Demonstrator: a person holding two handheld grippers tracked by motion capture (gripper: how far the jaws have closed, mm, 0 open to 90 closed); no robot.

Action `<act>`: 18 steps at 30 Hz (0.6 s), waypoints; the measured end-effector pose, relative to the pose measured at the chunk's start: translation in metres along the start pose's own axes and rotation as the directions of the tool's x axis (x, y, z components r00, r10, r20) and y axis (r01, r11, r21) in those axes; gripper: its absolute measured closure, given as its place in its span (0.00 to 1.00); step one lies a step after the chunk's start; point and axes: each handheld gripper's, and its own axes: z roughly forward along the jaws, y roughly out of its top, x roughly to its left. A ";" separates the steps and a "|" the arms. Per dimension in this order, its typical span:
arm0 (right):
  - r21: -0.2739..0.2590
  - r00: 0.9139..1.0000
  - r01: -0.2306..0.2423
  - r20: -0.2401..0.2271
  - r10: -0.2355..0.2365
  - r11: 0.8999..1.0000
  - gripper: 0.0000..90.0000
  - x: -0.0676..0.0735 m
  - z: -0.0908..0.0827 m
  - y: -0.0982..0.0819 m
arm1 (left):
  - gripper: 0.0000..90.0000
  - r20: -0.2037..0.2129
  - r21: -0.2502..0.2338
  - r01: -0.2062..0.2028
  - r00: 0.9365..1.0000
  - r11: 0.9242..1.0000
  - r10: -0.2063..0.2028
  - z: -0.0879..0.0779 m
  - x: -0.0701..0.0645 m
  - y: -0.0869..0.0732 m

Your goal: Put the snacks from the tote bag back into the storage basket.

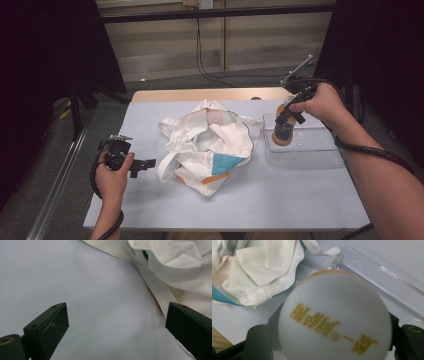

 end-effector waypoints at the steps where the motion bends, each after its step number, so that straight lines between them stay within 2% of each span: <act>1: 0.002 1.000 0.003 0.000 -0.003 1.000 0.33 0.000 0.001 0.000 | 0.05 -0.001 0.002 -0.002 1.000 1.000 0.002 0.000 0.000 0.000; 5: -0.002 1.000 0.022 -0.007 -0.022 1.000 0.33 0.001 0.005 -0.002 | 0.05 0.002 0.000 -0.001 1.000 1.000 0.001 0.000 0.000 0.000; 6: 0.008 1.000 0.005 -0.006 -0.005 1.000 0.33 0.003 0.006 -0.002 | 0.05 0.004 -0.001 0.001 1.000 1.000 -0.001 0.000 0.000 0.000; 18: 0.007 1.000 0.016 -0.017 -0.016 1.000 0.33 0.006 0.014 -0.006 | 0.05 0.005 -0.003 0.001 1.000 1.000 -0.001 0.001 -0.002 0.000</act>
